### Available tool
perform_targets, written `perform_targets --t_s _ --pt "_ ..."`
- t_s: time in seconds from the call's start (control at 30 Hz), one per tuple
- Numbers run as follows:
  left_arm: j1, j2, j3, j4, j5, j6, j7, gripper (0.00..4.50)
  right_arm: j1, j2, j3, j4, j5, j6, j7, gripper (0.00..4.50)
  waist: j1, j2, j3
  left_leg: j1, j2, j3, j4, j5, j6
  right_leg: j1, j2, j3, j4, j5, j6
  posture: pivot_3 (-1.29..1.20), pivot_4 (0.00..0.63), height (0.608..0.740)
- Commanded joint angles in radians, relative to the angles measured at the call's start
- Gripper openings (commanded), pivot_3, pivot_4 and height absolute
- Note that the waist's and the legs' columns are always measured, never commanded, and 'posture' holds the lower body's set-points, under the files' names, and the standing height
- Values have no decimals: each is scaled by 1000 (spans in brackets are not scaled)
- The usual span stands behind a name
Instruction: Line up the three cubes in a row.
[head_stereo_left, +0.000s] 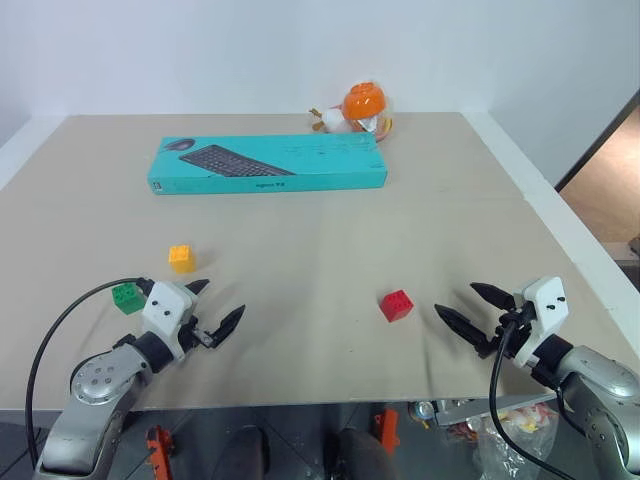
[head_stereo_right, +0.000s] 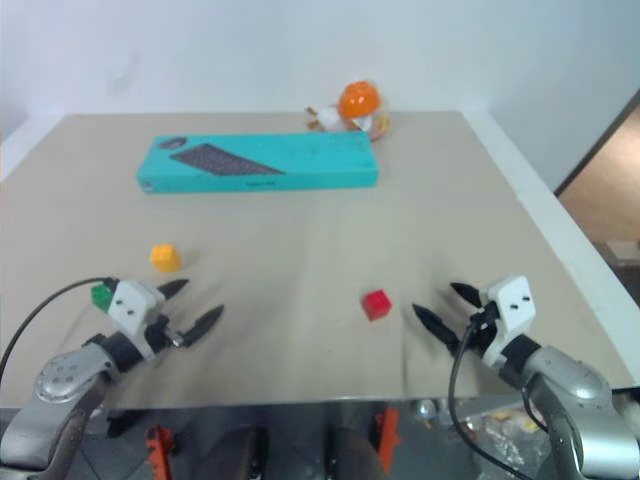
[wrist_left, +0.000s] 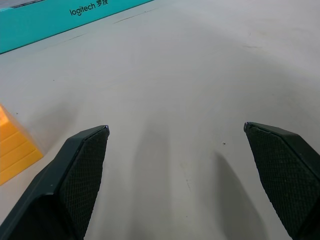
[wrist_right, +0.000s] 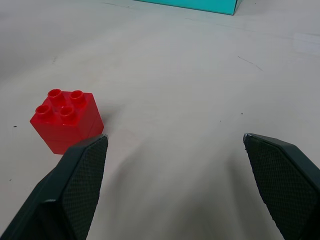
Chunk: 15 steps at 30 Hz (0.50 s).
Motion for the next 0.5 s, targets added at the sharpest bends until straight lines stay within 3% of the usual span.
perform_targets --t_s 0.03,0.5 --pt "-26 13 0 -11 -19 -12 -35 4471 -29 -24 -4 8 -11 -24 13 4500 0 0 0 0 0 0 0 0 0 0 0 0 0 0 0 0 150 740" --pt "-36 33 -14 -9 -89 -10 -158 4471 -51 -26 -6 -4 -20 -19 3 4500 0 0 0 1 0 1 0 0 1 0 1 1 0 0 1 0 150 740"
